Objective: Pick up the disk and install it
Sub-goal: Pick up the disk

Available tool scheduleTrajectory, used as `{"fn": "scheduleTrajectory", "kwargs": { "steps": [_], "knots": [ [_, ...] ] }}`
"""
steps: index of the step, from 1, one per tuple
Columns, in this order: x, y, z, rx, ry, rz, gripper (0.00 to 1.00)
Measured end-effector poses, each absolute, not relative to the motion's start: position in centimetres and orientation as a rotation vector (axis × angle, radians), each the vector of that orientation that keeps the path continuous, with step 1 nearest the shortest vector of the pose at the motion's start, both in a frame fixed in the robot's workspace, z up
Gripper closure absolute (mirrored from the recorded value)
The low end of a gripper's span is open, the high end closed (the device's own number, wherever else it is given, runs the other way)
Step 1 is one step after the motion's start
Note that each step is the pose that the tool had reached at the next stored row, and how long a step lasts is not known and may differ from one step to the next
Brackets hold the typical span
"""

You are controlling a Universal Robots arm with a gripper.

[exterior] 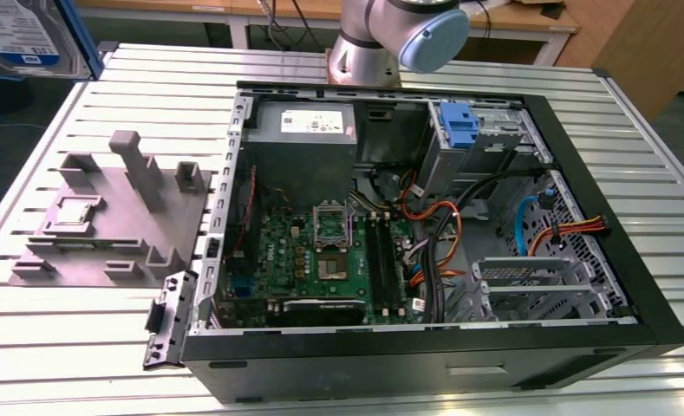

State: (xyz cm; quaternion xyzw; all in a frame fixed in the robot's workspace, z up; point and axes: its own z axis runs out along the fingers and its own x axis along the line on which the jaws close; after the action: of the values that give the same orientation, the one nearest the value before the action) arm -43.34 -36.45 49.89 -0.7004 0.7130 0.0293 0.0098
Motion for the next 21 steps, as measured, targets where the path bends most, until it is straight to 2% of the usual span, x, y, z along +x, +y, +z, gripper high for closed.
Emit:
{"fn": "scheduleTrajectory", "kwargs": {
  "steps": [21],
  "knots": [
    [-42.78, -36.46, 49.89, -2.187, 2.226, 0.091, 0.63]
  ]
}}
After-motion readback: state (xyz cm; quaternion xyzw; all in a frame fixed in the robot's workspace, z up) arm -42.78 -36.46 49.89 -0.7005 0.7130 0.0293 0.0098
